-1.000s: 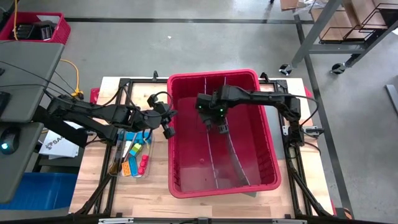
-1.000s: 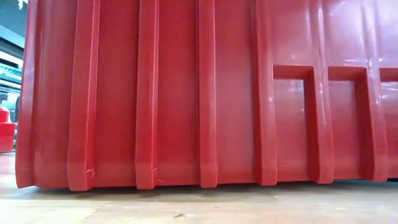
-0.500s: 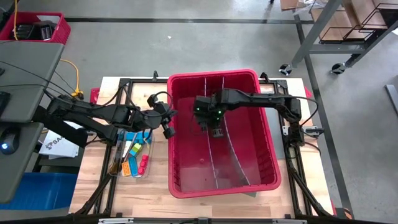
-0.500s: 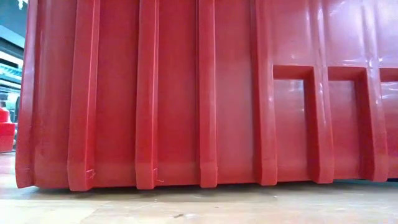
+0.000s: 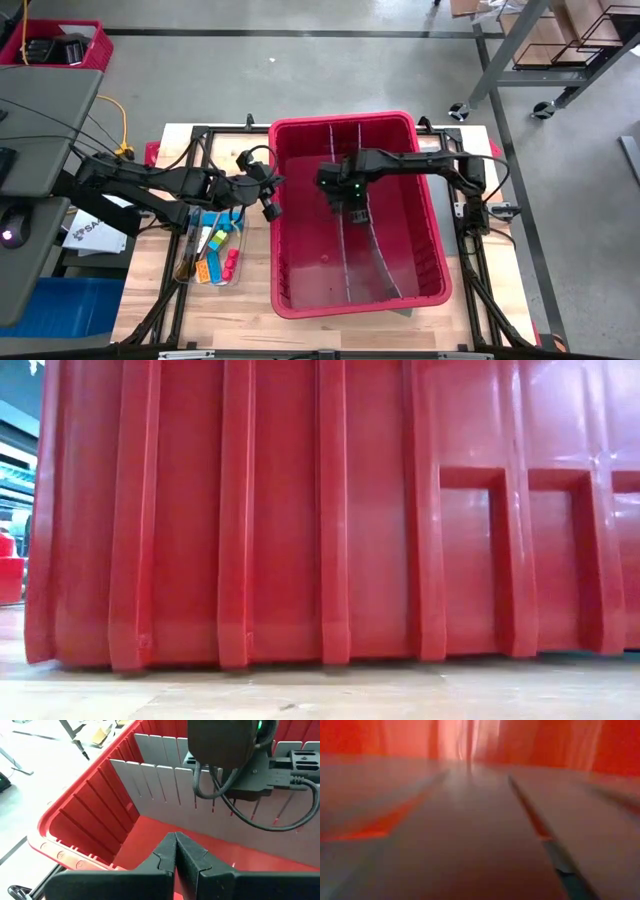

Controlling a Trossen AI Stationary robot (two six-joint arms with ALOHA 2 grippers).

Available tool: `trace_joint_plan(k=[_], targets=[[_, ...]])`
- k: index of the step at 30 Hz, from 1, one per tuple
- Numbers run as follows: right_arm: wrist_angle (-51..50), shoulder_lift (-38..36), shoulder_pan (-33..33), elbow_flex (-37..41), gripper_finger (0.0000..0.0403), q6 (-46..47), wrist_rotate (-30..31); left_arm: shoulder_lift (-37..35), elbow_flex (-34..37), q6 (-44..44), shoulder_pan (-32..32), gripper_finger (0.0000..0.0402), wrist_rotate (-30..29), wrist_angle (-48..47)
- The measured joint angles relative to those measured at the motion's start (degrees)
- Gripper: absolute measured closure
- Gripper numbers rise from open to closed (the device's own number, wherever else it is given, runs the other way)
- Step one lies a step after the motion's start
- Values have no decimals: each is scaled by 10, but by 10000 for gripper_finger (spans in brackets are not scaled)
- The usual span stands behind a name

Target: Sort Items/Unsort Items

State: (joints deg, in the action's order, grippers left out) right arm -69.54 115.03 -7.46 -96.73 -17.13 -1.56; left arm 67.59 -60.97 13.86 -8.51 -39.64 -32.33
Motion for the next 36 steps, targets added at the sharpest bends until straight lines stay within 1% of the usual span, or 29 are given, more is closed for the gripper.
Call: trace_joint_plan(k=[4, 7, 10, 17, 21, 28, 31, 36], targets=[[46, 2, 3, -1, 403, 34, -14, 0, 0, 0, 4, 402, 0, 0], [58, 3, 8, -2, 403, 31, -13, 0, 0, 0, 7, 401, 0, 0], [26, 2, 8, -2, 403, 21, -4, 0, 0, 0, 7, 402, 0, 0], [-14, -4, 7, -1, 403, 7, 3, 0, 0, 0, 7, 401, 0, -5], [-84, -4, 7, -1, 403, 2, 47, 0, 0, 0, 7, 401, 3, -19], [-161, -3, 8, 1, 403, -13, 74, 0, 0, 1, 7, 402, 4, -28], [-156, -4, 8, 1, 403, -10, 72, 0, 0, 1, 7, 402, 4, -28], [-76, -15, 9, 1, 403, 5, 42, 0, 0, 1, 7, 402, 5, -30]])
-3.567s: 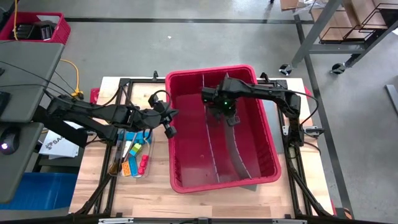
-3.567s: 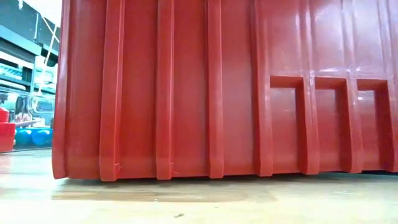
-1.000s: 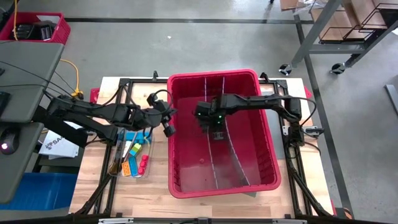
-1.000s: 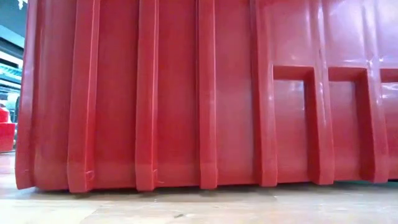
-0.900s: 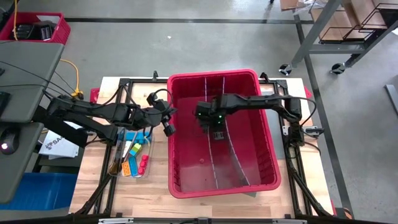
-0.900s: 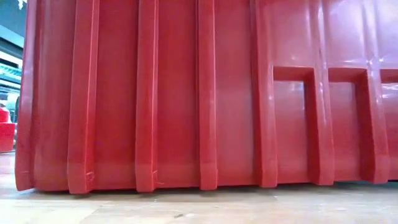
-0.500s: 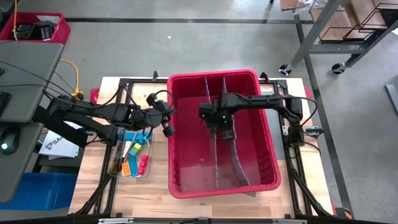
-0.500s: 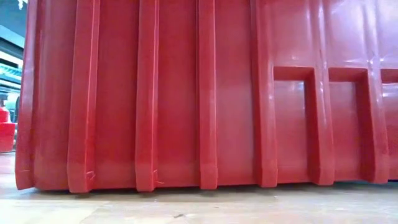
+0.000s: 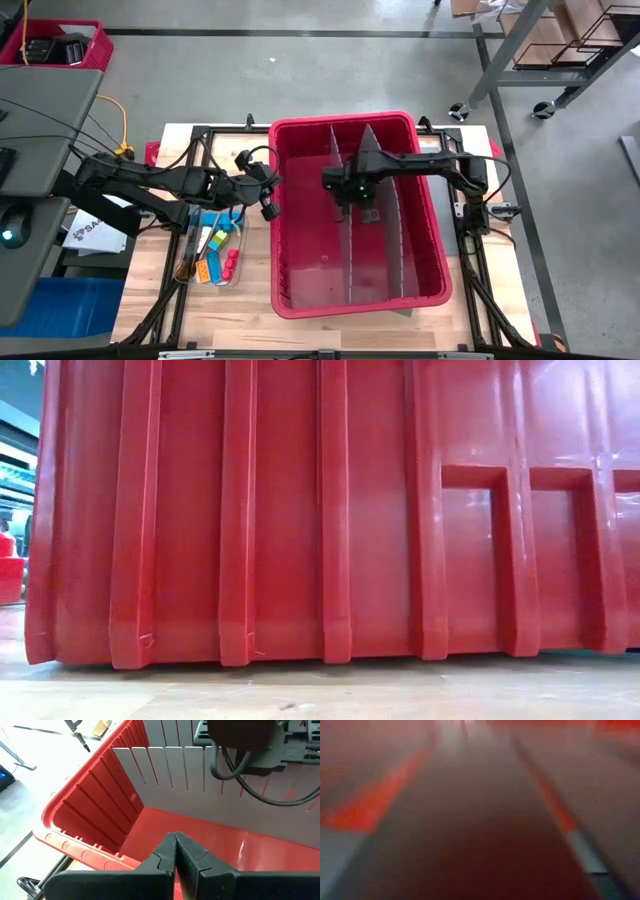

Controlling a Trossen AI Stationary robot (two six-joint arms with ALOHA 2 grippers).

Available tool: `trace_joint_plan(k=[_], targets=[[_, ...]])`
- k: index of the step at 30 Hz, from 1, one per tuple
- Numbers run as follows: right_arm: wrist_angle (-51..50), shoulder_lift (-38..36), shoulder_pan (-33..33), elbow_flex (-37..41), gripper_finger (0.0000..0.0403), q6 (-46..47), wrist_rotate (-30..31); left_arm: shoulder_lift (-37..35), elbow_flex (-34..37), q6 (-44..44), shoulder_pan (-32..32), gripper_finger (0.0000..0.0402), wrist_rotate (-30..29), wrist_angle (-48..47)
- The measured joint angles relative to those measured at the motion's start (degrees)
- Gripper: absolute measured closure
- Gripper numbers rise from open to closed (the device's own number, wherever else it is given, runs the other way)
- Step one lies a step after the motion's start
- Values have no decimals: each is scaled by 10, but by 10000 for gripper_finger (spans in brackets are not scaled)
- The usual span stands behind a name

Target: Sort Items/Unsort Items

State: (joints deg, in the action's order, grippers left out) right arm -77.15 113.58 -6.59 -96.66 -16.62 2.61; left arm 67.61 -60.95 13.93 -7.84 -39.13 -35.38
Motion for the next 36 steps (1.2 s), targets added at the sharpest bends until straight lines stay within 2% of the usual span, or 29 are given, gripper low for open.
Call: trace_joint_plan(k=[5, 11, 16, 20, 22, 24, 28, 31, 33, 36], targets=[[43, -16, 0, -1, 403, 11, -19, 0, 0, 0, 0, 402, 0, 0], [30, -41, -1, -61, 403, -3, -14, 0, 0, 0, 0, 401, 0, -2], [-37, -52, -2, -136, 403, 8, 13, 0, 0, 0, 0, 402, 0, -14], [-125, -52, 1, -199, 403, 61, -8, 0, 0, 0, 0, 401, 0, -21], [-128, -58, 7, -213, 403, 101, -13, 0, 0, 0, 0, 402, 0, -27], [-124, -77, 11, -205, 403, 144, 9, 0, 0, 0, 0, 402, 0, -28], [-128, -134, -3, -168, 403, 237, 144, 0, 0, 13, 0, 402, 0, -27], [-127, -182, -39, -142, 403, 331, 203, 0, 0, 22, 0, 401, 5, -22], [-130, -216, -76, -121, 403, 380, 207, 0, 0, 24, 7, 401, 17, -15], [-129, -243, -147, -83, 403, 427, 166, 0, 0, 25, 23, 401, 43, -8]])
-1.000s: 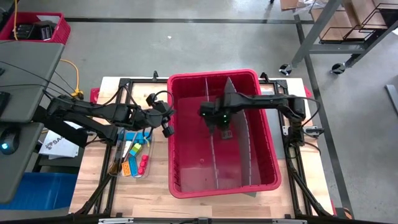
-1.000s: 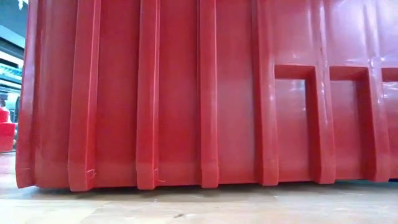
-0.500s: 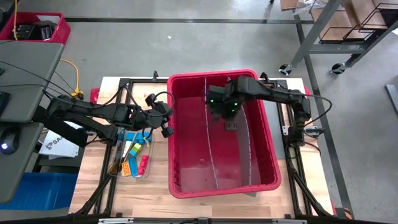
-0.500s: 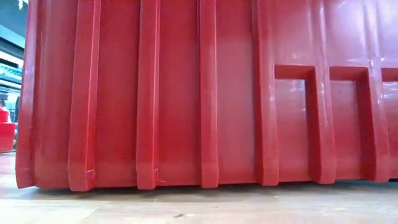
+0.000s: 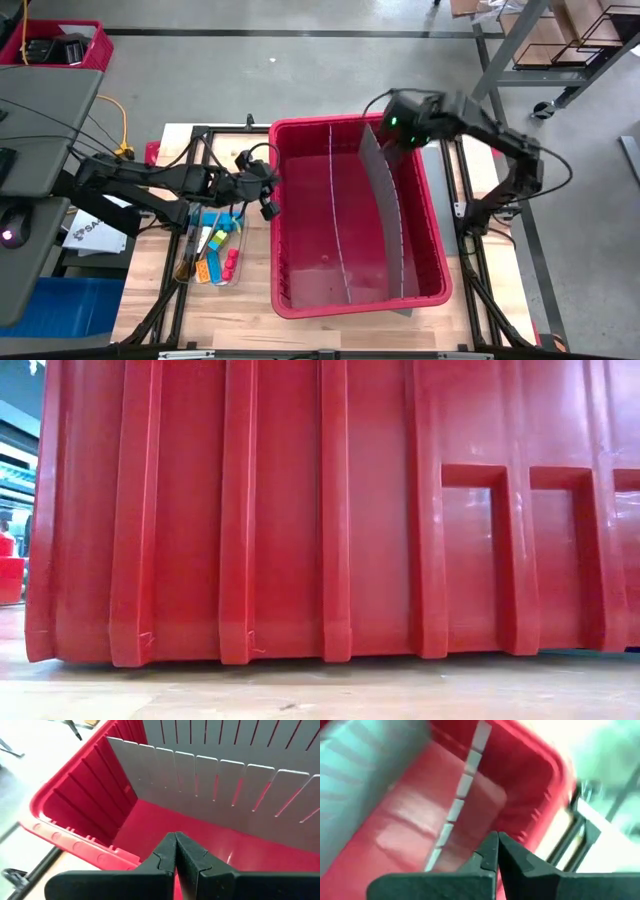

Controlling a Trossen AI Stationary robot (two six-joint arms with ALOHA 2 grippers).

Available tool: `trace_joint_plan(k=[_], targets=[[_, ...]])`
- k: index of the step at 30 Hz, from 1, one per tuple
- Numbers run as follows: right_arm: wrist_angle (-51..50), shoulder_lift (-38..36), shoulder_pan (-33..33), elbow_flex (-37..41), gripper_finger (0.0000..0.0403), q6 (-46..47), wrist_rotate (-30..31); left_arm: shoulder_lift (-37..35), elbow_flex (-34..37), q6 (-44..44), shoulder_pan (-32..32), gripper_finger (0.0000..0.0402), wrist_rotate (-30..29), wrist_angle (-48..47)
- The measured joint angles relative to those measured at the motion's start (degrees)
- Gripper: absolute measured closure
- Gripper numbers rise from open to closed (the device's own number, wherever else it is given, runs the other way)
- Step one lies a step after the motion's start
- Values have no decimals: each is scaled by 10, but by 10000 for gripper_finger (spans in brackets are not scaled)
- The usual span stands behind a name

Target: Sort Items/Unsort Items

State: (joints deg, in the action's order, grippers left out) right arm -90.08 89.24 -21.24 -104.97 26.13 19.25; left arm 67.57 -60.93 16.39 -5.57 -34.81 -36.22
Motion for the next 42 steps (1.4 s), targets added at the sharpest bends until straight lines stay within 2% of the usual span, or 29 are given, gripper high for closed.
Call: trace_joint_plan(k=[4, 7, 9, 15, 18, 22, 26, 35, 42], targets=[[76, -6, -57, 50, 403, -16, -77, 0, 0, -3, 25, 401, 26, 6], [221, -5, -58, 72, 403, -29, -158, -3, 0, -21, 38, 402, 26, 9], [288, 10, -42, 75, 403, -25, -175, -7, 0, -25, 42, 402, 27, 12], [308, 110, -36, 49, 403, -53, -175, -18, 0, -26, 48, 402, 28, 34], [281, 159, -44, 16, 403, -86, -135, -19, 0, -34, 52, 401, 28, 34], [216, 216, -48, -23, 403, -130, -113, -19, 0, -21, 52, 401, 28, 30], [178, 249, -45, -48, 403, -195, -30, -19, 0, -6, 52, 401, 26, 31], [197, 274, -42, -50, 403, -389, -49, -19, 0, -5, 52, 401, 11, 32], [185, 305, -43, -49, 403, -455, -57, -19, 0, -1, 52, 402, 5, 31]])
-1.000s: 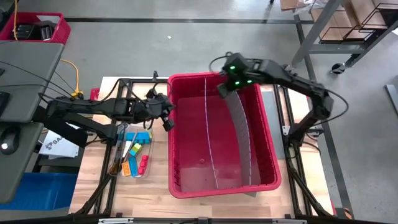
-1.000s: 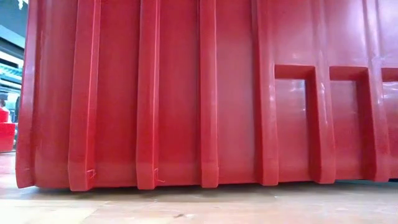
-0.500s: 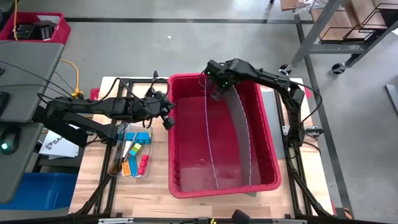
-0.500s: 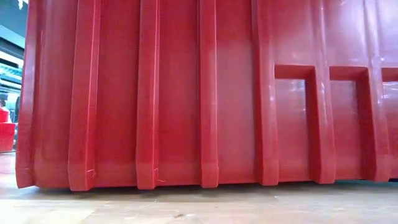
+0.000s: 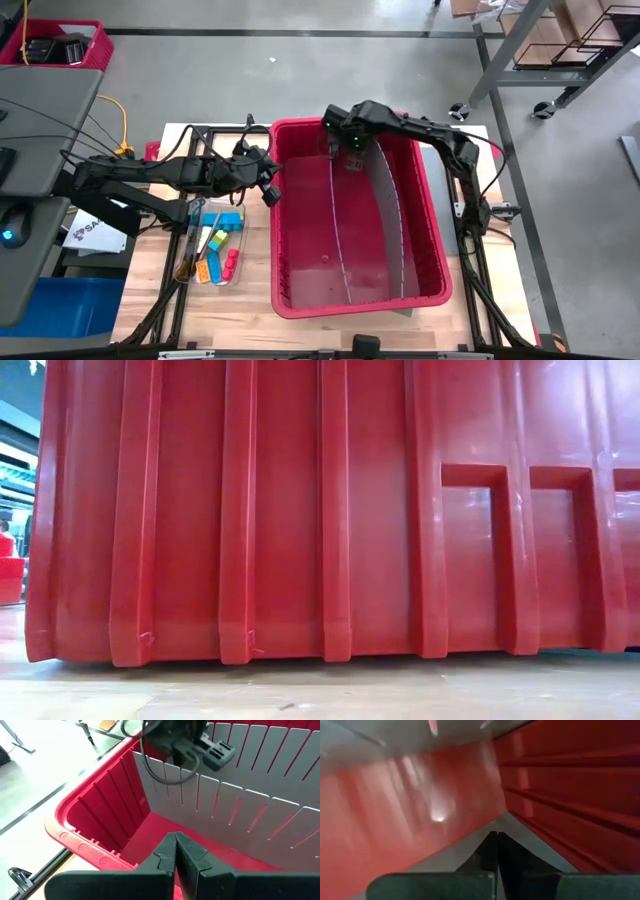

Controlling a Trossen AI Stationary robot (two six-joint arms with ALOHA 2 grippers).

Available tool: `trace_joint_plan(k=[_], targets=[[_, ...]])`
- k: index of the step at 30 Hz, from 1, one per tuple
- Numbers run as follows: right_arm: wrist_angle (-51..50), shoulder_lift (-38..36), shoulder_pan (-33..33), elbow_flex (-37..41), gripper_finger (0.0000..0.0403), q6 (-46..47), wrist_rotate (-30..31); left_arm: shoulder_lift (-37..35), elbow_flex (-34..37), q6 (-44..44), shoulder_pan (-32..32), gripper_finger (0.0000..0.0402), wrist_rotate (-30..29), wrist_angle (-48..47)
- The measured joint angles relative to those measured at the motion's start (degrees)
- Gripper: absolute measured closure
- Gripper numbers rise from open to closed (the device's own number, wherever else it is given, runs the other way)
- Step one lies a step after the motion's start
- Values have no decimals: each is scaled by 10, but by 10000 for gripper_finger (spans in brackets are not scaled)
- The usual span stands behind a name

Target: Sort Items/Unsort Items

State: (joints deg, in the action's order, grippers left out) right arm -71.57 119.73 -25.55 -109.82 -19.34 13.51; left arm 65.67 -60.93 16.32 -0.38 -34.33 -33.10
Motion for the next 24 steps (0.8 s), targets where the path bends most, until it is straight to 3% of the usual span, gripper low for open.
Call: trace_joint_plan(k=[17, 24], targets=[[-118, 12, 3, 0, 403, 0, 111, 5, 0, 1, 6, 401, -15, -1], [-135, 12, 17, -1, 403, 30, 122, 8, 0, 1, 8, 401, -13, -1]])
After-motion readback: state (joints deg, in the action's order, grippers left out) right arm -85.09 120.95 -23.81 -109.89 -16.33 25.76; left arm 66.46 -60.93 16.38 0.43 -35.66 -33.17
